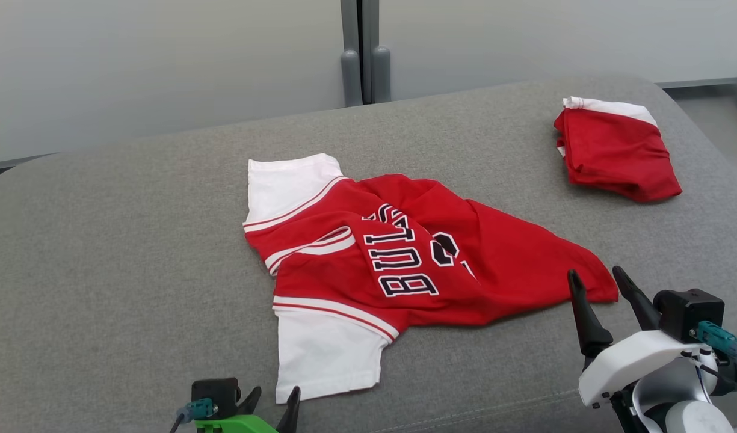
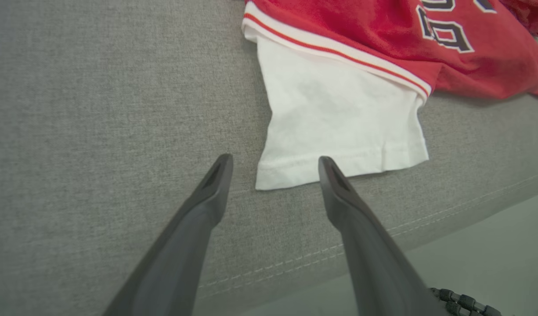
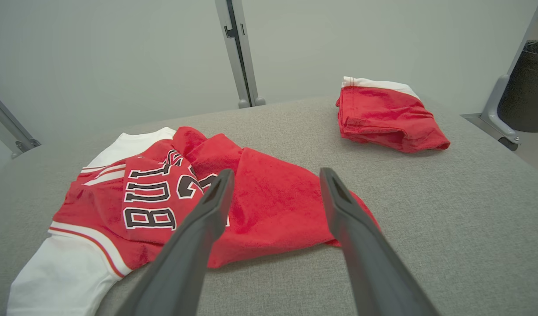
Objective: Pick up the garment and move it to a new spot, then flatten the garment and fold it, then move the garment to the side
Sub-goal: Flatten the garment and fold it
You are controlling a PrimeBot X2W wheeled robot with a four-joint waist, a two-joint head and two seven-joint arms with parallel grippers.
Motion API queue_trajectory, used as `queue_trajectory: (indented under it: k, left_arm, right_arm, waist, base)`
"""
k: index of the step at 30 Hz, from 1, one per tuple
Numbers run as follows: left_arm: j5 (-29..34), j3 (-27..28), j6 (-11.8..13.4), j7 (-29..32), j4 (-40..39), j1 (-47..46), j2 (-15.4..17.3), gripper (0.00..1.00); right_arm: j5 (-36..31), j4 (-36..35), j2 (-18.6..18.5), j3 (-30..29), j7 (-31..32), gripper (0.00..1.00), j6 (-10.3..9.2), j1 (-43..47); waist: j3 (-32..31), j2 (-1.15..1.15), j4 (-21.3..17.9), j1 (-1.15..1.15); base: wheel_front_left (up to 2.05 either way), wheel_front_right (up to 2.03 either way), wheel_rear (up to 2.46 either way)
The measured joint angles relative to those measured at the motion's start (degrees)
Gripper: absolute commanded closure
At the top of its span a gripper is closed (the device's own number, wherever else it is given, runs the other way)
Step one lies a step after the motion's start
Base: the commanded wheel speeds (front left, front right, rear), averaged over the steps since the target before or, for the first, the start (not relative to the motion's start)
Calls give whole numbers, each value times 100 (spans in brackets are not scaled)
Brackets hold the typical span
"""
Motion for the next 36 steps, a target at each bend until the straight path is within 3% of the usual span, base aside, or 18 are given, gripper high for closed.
queue_trajectory:
  k: [12,13,15,17,18,19,29,36]
  left_arm:
    - [-154,26,-220,-62,838,-300,-279,0]
    - [-155,18,-246,-82,880,-320,-304,12]
    - [-155,2,-301,-112,978,-361,-355,48]
    - [-151,-35,-349,-116,1062,-411,-396,66]
    - [-148,-49,-371,-142,1089,-427,-420,87]
    - [-153,-40,-413,-175,1116,-435,-454,100]
    - [-460,185,-647,-400,759,-439,-513,100]
    - [-495,349,-433,-433,-211,-203,-137,100]
  right_arm:
    - [0,8,-1,-5,-11,0,1,-109]
    - [0,9,-1,-13,-11,0,0,-114]
    - [0,27,-2,-41,-11,0,1,-114]
    - [1,78,0,-71,-11,0,0,-114]
    - [11,110,2,-91,-9,0,1,-114]
    - [25,146,5,-118,-4,0,1,-114]
    - [382,906,29,-697,36,0,0,-116]
    - [792,1742,-56,-1282,90,0,0,-464]
  waist:
    - [247,0,-208,0]
    - [257,0,-216,0]
    - [269,0,-223,0]
    - [275,0,-222,0]
    - [278,0,-219,0]
    - [279,0,-214,0]
    - [279,0,-51,0]
    - [314,0,161,0]
  base:
    - [0,0,0]
    - [0,0,0]
    - [0,0,0]
    - [0,0,0]
    - [0,0,0]
    - [0,0,0]
    - [0,0,0]
    - [0,0,0]
